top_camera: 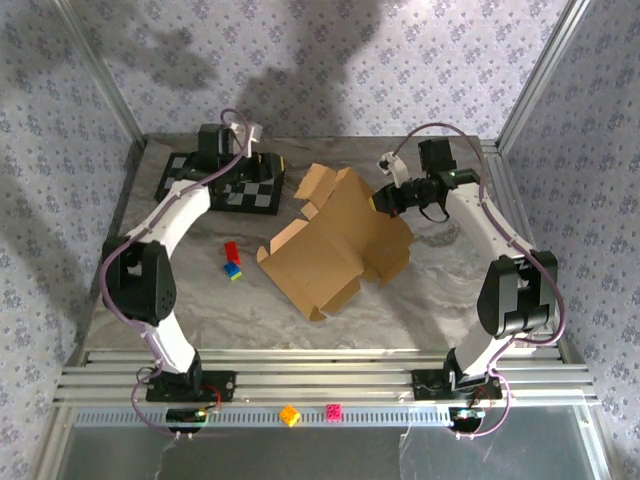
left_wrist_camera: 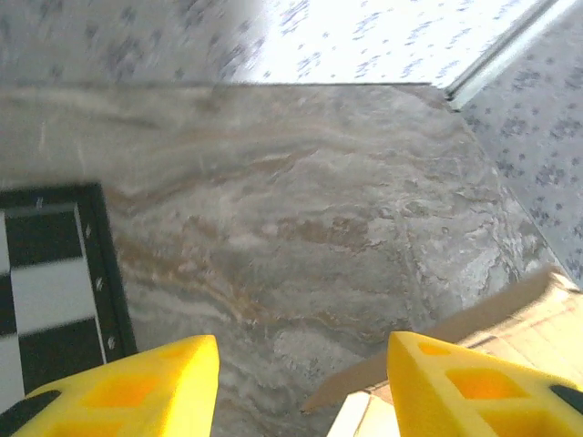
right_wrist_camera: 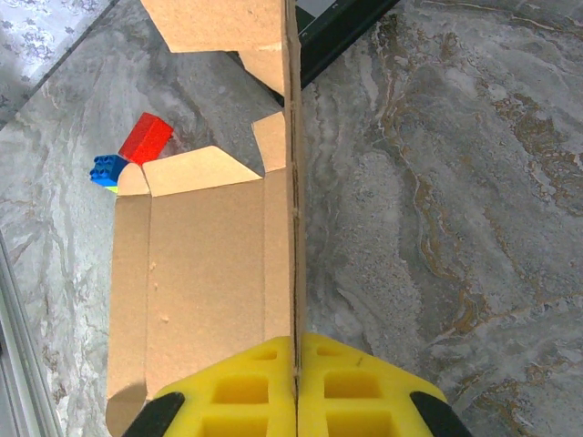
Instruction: Fold the paper box
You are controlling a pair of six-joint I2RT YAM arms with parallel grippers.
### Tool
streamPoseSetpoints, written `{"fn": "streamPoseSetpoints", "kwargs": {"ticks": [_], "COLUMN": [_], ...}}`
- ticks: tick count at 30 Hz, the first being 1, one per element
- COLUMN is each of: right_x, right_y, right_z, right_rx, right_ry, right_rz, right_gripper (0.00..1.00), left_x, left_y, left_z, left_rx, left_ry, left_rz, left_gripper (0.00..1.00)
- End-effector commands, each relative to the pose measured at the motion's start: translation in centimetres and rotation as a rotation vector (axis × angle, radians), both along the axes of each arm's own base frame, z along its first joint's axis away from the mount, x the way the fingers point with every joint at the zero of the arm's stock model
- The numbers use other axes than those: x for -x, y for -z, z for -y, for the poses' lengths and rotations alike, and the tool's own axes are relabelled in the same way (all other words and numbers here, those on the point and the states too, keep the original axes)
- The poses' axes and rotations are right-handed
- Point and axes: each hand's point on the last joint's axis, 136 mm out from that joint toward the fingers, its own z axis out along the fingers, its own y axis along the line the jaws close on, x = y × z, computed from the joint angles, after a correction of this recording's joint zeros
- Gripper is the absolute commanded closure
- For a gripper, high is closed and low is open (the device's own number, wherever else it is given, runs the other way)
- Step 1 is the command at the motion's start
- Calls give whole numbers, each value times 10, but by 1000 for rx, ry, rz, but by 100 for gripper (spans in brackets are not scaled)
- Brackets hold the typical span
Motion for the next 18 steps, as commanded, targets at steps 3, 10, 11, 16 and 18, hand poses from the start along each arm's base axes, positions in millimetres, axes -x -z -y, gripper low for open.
{"fn": "streamPoseSetpoints", "kwargs": {"ticks": [3, 10, 11, 16, 18], "right_x": [-2, 2, 2, 3, 4], "right_y": [-9, -8, -8, -11, -10], "right_z": [-5, -8, -7, -9, -10], "right_rx": [3, 4, 4, 3, 8], "right_ry": [-22, -27, -26, -31, -31], "right_rz": [19, 10, 9, 16, 15], "right_gripper": [100, 100, 100, 100, 100], "left_x": [33, 35, 33, 21, 17], "left_y": [12, 15, 18, 41, 43], "left_z": [54, 80, 81, 90, 94], "left_rx": [-212, -230, -248, -317, -317], "left_ry": [308, 418, 417, 363, 344], "left_rz": [228, 276, 271, 240, 225], "left_gripper": [48, 41, 41, 43, 54]}}
